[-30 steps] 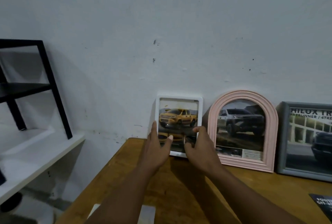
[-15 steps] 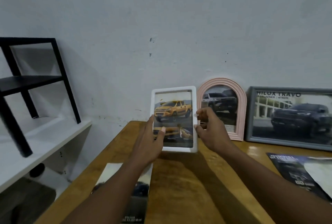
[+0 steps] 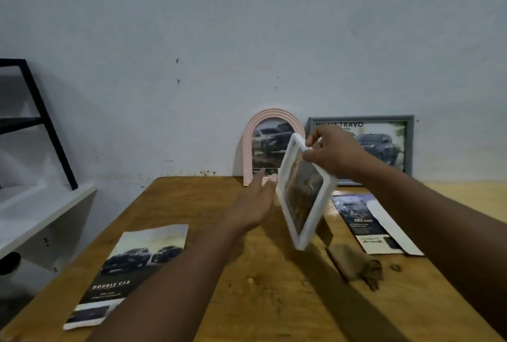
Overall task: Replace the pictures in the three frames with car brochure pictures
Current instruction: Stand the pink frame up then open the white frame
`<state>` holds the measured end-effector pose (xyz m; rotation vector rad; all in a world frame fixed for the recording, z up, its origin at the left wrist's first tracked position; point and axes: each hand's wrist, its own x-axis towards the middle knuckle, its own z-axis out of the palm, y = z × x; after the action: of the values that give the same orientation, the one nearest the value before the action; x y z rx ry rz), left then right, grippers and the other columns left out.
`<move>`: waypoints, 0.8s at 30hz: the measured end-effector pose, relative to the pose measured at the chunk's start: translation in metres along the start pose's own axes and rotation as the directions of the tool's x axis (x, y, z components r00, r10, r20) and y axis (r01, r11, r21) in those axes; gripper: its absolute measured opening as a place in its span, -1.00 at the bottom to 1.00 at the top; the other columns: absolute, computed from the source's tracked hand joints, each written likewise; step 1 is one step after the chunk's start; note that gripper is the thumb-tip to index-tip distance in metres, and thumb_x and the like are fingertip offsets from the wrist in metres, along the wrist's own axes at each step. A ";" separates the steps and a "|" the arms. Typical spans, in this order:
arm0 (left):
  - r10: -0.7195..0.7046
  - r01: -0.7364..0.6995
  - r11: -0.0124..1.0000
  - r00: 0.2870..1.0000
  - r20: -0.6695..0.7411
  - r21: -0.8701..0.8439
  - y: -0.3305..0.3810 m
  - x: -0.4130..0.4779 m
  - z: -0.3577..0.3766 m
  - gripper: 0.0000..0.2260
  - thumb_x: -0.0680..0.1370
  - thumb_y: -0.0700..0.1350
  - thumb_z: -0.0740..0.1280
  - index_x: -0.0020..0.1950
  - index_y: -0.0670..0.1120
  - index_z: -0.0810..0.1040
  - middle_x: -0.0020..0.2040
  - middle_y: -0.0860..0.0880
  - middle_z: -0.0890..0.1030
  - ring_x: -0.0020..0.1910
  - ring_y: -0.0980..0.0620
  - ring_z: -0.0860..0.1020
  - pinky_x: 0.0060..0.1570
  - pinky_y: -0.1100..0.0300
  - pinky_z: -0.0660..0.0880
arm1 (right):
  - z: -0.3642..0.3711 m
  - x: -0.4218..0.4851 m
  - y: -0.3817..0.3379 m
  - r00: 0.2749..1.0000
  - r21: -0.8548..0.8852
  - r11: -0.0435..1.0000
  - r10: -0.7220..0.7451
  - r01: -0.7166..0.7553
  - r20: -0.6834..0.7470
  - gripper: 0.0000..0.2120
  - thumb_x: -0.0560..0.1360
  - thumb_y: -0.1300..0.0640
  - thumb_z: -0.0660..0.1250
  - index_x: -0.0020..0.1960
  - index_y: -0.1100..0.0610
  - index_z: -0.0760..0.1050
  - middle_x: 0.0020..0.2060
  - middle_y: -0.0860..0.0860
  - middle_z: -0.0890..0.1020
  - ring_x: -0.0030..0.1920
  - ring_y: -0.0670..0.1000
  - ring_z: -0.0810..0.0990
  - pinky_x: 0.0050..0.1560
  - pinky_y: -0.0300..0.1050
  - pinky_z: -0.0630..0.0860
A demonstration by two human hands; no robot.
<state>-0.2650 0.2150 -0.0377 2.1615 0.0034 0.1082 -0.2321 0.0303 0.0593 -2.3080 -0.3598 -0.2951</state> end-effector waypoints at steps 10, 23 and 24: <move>0.025 -0.016 0.965 0.999 0.033 -0.262 0.038 0.024 -0.012 -0.48 0.65 0.32 -0.03 0.55 0.15 0.27 0.44 -0.05 0.45 0.30 -0.13 0.51 0.33 -0.21 0.46 | 0.040 -0.016 0.003 0.987 0.186 0.980 0.048 -0.076 0.151 -0.91 0.55 0.20 0.36 0.03 0.14 0.48 -0.09 0.14 0.63 -0.19 0.09 0.70 -0.28 -0.04 0.67; -0.201 0.200 0.970 0.979 0.005 -0.136 -0.071 -0.002 0.008 -0.48 0.63 0.35 0.02 0.46 0.13 0.41 0.30 0.10 0.54 0.25 0.01 0.53 0.16 0.04 0.51 | 0.116 -0.055 0.096 0.980 -0.240 0.964 0.150 -0.115 0.133 -0.59 0.51 -0.12 0.33 0.30 0.00 0.39 0.21 0.06 0.52 0.21 0.10 0.46 0.17 0.05 0.49; -0.186 0.185 0.980 0.983 -0.004 -0.079 -0.072 -0.004 0.011 -0.49 0.63 0.36 0.02 0.48 0.14 0.37 0.28 0.12 0.50 0.27 -0.01 0.51 0.21 0.00 0.50 | 0.119 -0.057 0.099 0.983 -0.270 0.958 0.132 -0.094 0.129 -0.59 0.52 -0.12 0.31 0.31 0.00 0.38 0.23 0.06 0.51 0.23 0.10 0.44 0.19 0.06 0.47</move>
<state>-0.2653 0.2462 -0.1038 2.0707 0.2036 0.0130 -0.2388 0.0415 -0.1053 -2.6091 -0.2721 -0.1219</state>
